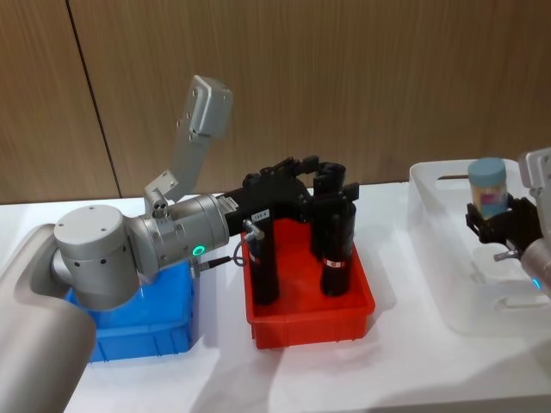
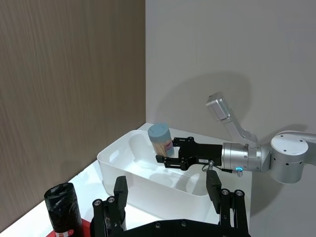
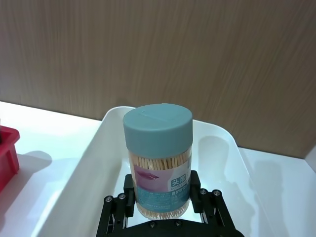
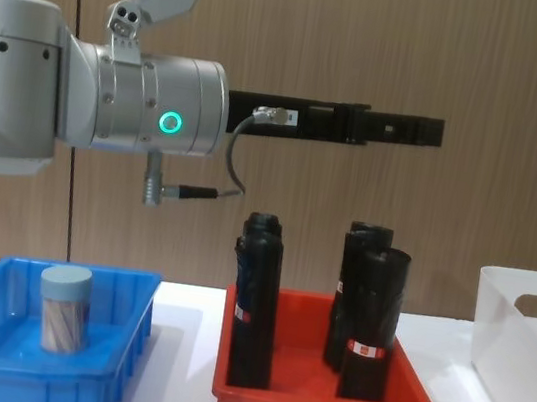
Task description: Pick the cotton swabs from the blue box and place them into the white box.
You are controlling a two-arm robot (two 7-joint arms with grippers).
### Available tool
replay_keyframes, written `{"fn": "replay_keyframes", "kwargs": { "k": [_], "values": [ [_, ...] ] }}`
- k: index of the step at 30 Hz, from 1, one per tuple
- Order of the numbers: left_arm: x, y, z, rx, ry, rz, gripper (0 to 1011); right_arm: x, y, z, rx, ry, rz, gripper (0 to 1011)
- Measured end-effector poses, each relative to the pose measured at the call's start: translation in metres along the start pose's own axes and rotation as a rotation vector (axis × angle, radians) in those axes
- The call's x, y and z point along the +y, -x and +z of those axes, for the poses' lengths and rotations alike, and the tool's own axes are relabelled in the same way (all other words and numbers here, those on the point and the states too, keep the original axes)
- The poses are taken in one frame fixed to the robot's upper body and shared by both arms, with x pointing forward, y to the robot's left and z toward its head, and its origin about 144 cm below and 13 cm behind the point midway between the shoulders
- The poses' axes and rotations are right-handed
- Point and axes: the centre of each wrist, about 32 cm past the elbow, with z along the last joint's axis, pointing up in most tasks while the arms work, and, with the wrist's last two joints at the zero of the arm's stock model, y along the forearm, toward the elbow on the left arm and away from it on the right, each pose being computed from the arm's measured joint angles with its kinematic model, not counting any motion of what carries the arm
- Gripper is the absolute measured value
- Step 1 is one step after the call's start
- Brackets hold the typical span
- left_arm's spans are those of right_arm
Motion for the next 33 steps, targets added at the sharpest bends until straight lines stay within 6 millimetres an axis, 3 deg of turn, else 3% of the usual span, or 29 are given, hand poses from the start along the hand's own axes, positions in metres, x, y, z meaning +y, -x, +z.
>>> {"fn": "replay_keyframes", "kwargs": {
  "k": [6, 8, 18, 33],
  "values": [
    [0.0000, 0.0000, 0.0000, 0.000, 0.000, 0.000, 1004, 0.0032, -0.0026, -0.0035, 0.007, 0.015, 0.003, 646],
    [0.0000, 0.0000, 0.0000, 0.000, 0.000, 0.000, 1004, 0.0039, -0.0033, -0.0042, 0.010, 0.017, 0.005, 739],
    [0.0000, 0.0000, 0.0000, 0.000, 0.000, 0.000, 1004, 0.0056, -0.0060, -0.0071, 0.019, 0.024, 0.011, 1000],
    [0.0000, 0.0000, 0.0000, 0.000, 0.000, 0.000, 1004, 0.0026, -0.0096, -0.0044, 0.036, -0.012, 0.010, 1001]
  ]
}}
